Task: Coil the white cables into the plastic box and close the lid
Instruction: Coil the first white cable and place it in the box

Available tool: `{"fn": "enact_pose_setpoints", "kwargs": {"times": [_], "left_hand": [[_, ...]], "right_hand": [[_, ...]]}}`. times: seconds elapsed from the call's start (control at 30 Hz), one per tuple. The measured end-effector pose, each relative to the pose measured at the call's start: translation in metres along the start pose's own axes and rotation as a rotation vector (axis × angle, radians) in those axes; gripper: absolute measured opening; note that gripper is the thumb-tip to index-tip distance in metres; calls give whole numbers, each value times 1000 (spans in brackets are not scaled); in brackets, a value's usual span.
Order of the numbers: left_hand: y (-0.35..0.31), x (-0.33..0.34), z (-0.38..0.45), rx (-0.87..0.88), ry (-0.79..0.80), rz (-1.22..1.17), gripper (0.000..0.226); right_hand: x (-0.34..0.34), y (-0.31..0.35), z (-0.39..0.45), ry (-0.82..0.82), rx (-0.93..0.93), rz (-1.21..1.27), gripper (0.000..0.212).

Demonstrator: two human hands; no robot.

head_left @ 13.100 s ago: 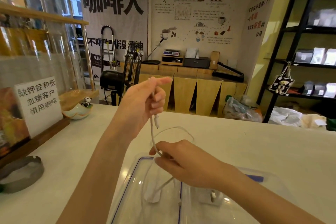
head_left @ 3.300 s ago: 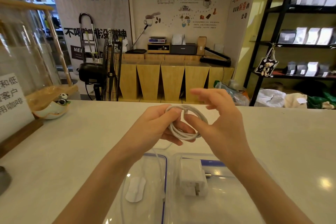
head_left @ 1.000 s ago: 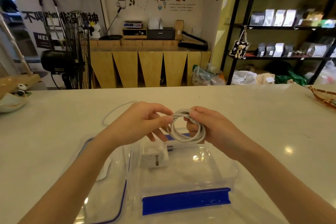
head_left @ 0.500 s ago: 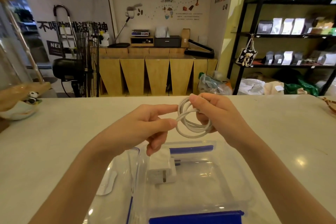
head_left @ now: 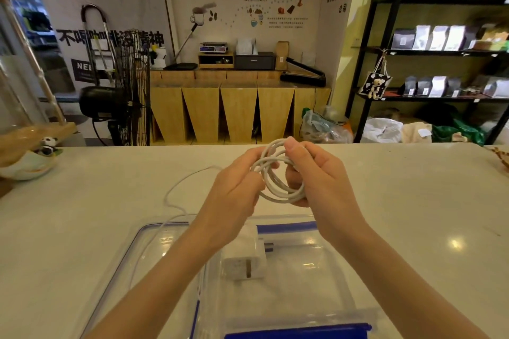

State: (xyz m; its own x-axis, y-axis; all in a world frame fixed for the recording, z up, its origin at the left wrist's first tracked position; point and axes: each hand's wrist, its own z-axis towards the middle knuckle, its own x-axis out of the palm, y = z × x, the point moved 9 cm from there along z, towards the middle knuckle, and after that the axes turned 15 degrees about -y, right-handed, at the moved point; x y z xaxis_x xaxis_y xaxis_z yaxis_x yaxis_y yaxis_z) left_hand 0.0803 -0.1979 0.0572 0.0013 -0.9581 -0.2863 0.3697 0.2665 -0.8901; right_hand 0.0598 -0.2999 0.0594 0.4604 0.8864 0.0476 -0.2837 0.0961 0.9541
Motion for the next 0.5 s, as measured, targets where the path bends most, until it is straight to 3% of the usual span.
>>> {"fn": "enact_pose_setpoints", "kwargs": {"times": [0.07,0.13,0.3,0.5], "left_hand": [[-3,2,-2,2,43,-90,38],[-13,4,-6,87,69,-135,15],[-18,-7,-4,163,0,-138,26],[-12,-7,-5,-14,176,-194,19]], "right_hand": [[1,-1,-3,-2,10,18,30],[3,-3,-5,12,21,23,30],[4,3,-1,77,-72,-42,32],[-1,10,5,131,-62,-154,50]]}}
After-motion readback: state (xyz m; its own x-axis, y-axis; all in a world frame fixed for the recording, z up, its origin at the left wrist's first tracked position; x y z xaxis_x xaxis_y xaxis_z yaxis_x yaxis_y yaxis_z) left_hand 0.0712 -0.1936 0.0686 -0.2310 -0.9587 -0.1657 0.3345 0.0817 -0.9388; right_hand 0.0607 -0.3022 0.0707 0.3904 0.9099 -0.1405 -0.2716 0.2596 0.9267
